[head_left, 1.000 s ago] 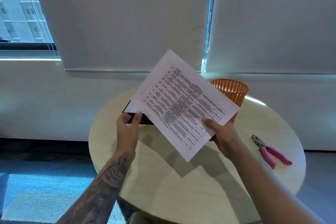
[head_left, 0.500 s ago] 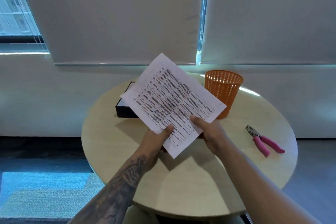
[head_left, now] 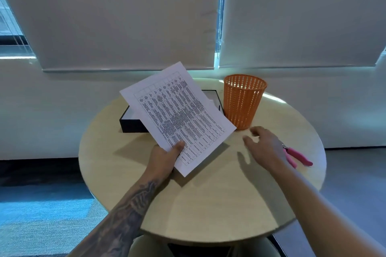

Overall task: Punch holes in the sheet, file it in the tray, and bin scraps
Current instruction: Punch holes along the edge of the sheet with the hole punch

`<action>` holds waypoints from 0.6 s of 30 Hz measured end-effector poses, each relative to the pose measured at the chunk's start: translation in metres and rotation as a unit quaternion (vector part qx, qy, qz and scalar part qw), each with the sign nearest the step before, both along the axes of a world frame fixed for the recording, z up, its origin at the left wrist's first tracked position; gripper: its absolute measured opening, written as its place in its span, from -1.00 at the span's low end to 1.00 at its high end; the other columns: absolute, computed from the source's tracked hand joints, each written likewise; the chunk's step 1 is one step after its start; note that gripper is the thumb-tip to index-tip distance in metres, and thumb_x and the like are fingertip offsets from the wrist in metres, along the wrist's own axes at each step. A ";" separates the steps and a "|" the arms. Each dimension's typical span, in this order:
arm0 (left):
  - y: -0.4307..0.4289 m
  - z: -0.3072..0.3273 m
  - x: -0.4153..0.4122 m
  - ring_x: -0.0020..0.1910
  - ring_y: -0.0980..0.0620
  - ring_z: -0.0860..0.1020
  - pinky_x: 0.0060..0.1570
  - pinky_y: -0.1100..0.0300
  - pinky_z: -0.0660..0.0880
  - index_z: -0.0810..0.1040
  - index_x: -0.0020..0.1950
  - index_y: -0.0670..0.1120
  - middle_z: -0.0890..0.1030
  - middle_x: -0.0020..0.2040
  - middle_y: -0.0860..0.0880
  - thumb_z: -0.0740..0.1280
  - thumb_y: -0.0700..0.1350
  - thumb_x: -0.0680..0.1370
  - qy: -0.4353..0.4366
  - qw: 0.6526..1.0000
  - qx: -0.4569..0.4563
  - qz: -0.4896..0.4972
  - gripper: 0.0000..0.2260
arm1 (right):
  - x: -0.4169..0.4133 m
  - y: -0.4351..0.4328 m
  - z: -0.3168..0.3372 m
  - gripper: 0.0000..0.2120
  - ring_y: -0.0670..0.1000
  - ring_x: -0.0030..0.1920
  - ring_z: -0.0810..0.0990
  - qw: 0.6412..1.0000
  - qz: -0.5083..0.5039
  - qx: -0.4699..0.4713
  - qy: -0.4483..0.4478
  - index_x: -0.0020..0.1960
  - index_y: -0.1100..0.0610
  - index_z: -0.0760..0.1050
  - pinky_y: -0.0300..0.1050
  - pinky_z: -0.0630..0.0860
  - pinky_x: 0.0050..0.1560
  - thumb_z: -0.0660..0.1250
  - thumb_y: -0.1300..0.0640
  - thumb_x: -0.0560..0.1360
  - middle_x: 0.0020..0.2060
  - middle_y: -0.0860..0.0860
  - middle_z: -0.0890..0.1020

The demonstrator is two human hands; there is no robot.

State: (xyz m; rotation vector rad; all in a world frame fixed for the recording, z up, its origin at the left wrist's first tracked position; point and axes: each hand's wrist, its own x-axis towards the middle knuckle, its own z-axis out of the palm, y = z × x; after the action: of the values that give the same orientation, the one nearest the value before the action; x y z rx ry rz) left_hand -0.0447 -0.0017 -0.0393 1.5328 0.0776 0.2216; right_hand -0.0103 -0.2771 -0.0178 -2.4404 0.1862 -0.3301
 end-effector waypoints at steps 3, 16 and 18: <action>0.001 -0.002 0.002 -0.23 0.26 0.68 -0.30 0.39 0.57 0.60 0.07 -0.06 0.68 -0.07 0.08 0.44 -0.18 0.55 -0.006 1.000 -0.017 0.009 -0.88 | 0.002 -0.031 -0.011 -0.51 0.23 0.34 0.45 0.982 -0.076 -0.169 0.046 0.40 0.09 0.46 0.17 0.33 0.35 0.28 -0.10 0.54 0.36 0.15 0.53; 0.002 -0.006 0.004 -0.25 0.26 0.68 -0.30 0.35 0.58 0.62 -0.02 -0.01 0.70 -0.10 0.09 0.46 -0.11 0.54 -0.010 0.999 0.010 0.046 -0.94 | -0.014 -0.016 -0.019 -0.64 0.19 0.19 0.56 0.979 0.052 -0.194 0.032 0.35 -0.01 0.49 0.04 0.46 0.15 0.30 0.03 0.56 0.18 0.06 0.63; 0.003 -0.007 0.004 -0.23 0.25 0.67 -0.26 0.33 0.60 0.62 -0.02 0.01 0.69 -0.10 0.09 0.47 -0.08 0.53 -0.009 0.998 0.021 0.053 -0.93 | -0.018 0.002 -0.018 -0.57 0.15 0.20 0.57 0.977 0.111 -0.180 0.022 0.39 -0.02 0.49 0.01 0.47 0.16 0.34 0.04 0.52 0.20 0.02 0.63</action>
State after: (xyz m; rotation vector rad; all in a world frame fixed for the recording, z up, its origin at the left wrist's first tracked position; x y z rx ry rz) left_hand -0.0404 0.0015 -0.0462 1.5701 0.1406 0.3219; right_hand -0.0287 -0.2753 -0.0362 -2.7931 -0.1414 -0.2254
